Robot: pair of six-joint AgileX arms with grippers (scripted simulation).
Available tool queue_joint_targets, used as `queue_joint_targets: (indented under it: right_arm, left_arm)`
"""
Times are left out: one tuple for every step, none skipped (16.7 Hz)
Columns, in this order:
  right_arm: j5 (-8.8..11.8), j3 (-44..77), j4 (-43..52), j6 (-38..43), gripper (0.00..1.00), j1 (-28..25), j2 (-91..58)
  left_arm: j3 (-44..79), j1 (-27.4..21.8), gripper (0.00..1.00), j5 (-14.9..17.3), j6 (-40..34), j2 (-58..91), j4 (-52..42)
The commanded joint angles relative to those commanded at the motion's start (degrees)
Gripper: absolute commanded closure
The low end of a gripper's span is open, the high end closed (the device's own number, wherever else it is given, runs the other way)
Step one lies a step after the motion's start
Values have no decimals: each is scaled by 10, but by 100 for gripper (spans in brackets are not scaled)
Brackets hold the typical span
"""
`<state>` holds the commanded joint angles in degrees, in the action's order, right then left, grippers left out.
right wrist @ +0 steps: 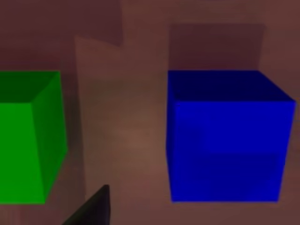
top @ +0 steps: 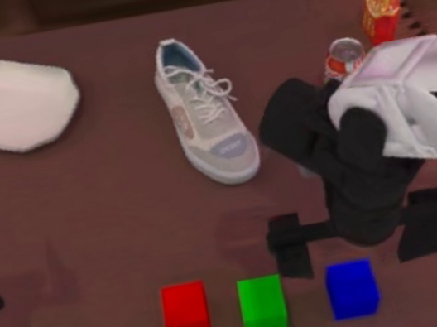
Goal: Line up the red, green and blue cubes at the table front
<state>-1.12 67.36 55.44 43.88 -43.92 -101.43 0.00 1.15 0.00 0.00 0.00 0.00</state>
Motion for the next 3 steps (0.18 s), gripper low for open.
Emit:
queue_joint_targets:
  right_arm:
    - [0, 8, 13, 0, 0, 0, 8]
    - [-1, 13, 21, 0, 0, 0, 13]
    - [-1, 14, 22, 0, 0, 0, 14]
  left_arm:
    - [0, 0, 0, 0, 0, 0, 0]
    - [0, 0, 0, 0, 0, 0, 0]
    - [0, 0, 0, 0, 0, 0, 0]
